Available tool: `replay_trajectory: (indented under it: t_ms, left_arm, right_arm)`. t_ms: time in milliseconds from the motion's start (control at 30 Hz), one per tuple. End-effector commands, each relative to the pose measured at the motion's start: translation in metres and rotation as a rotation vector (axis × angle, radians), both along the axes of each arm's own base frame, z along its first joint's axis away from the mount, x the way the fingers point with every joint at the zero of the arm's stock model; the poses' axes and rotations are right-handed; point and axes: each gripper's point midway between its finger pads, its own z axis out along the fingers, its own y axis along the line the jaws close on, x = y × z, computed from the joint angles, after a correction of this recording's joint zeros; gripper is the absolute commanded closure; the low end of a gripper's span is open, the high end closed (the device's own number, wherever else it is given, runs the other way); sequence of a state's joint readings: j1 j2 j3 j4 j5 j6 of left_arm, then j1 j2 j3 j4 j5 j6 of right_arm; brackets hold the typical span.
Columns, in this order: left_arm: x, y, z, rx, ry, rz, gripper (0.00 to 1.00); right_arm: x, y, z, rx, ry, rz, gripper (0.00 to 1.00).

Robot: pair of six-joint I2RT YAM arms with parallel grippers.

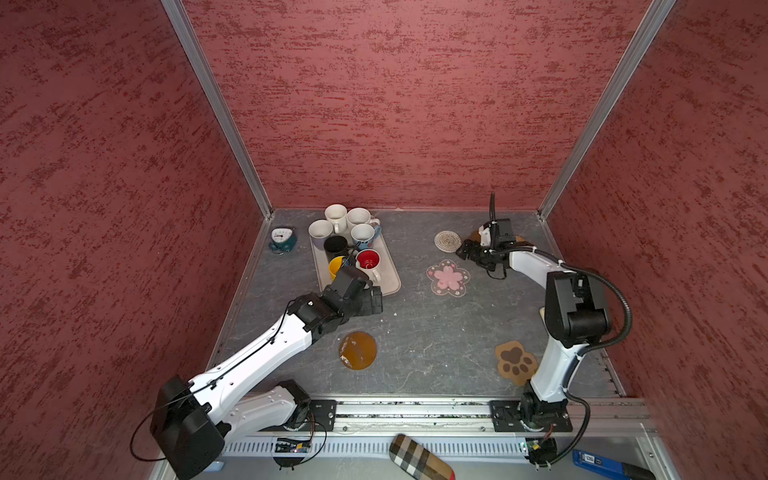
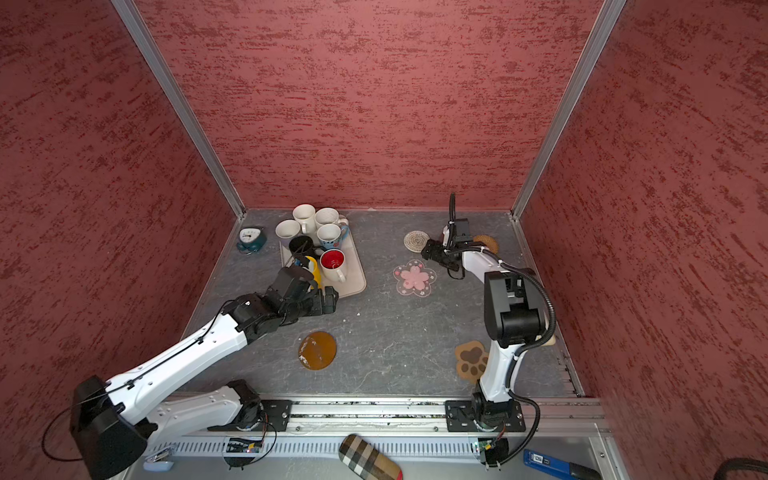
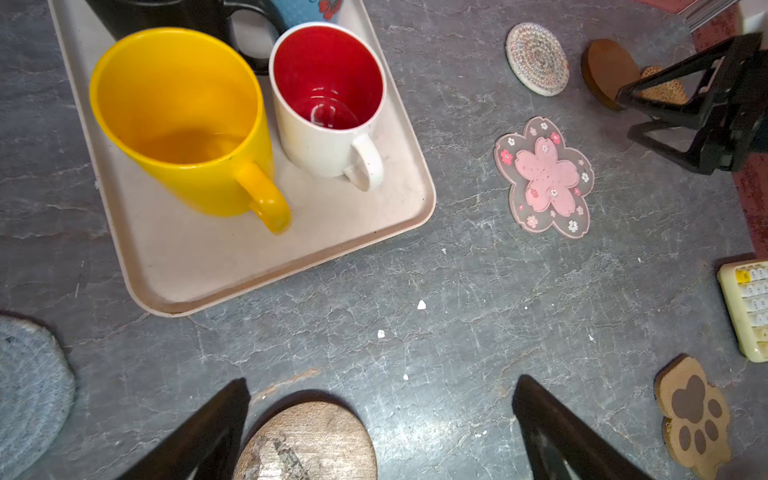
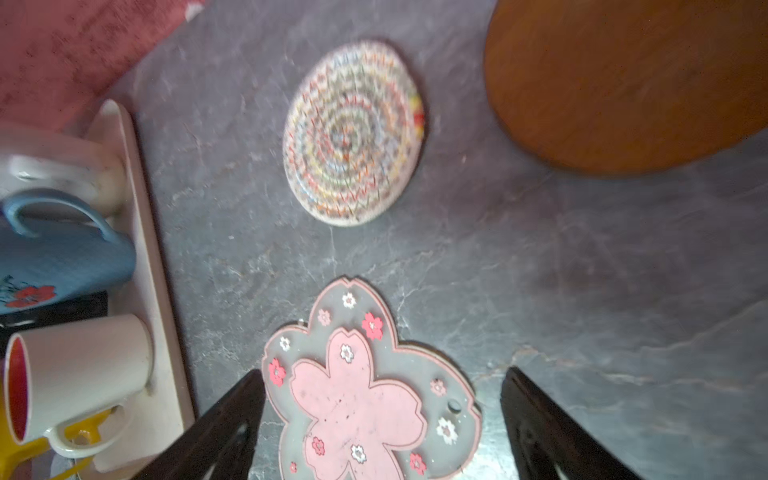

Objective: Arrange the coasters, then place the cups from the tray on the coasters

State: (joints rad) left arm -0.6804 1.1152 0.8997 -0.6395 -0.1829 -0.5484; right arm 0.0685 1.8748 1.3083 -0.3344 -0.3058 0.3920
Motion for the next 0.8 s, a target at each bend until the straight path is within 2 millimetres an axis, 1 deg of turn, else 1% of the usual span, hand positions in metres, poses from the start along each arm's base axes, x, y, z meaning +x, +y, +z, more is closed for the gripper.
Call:
replay_trajectory:
  t_ms: [0,67,100,133,200,367,400,467,600,667,767]
  left_arm:
    - [0.011,-0.013,0.012,0.003,-0.024,-0.037,0.0]
    - [0.02,-0.023,0.015,-0.002,-0.026,-0.052,0.0]
    - [0.024,-0.029,0.016,-0.007,-0.025,-0.061,0.0]
    - [0.029,-0.036,0.017,-0.016,-0.026,-0.075,0.01]
    - [0.041,-0.049,0.022,-0.027,-0.031,-0.096,0.0]
    - [0.079,-0.082,0.027,-0.036,-0.036,-0.134,0.0]
    - [0.086,-0.088,0.03,-0.049,-0.04,-0.144,0.0]
    - [0.101,-0.104,0.028,-0.061,-0.03,-0.165,0.01]
    - [0.128,-0.126,0.028,-0.068,-0.051,-0.175,0.0]
    - [0.14,-0.137,0.028,-0.076,-0.063,-0.185,0.0]
    - [0.153,-0.152,0.022,-0.077,-0.06,-0.204,0.0]
  right_arm:
    - [0.017,-0.033,0.031,-0.055,-0.057,-0.069,0.13]
    - [0.028,-0.054,0.034,-0.079,-0.047,-0.13,0.19]
    - [0.031,-0.061,0.034,-0.088,-0.043,-0.149,0.21]
    - [0.037,-0.075,0.034,-0.1,-0.038,-0.183,0.23]
    - [0.047,-0.093,0.034,-0.105,-0.034,-0.23,0.25]
    - [0.073,-0.132,0.037,-0.128,-0.042,-0.316,0.3]
    - [0.076,-0.139,0.035,-0.135,-0.038,-0.327,0.3]
    - [0.082,-0.154,0.033,-0.145,-0.041,-0.352,0.32]
    - [0.089,-0.183,0.021,-0.178,-0.021,-0.398,0.35]
    - [0.092,-0.196,0.015,-0.235,-0.011,-0.416,0.36]
    - [0.095,-0.207,0.003,-0.287,0.013,-0.42,0.38]
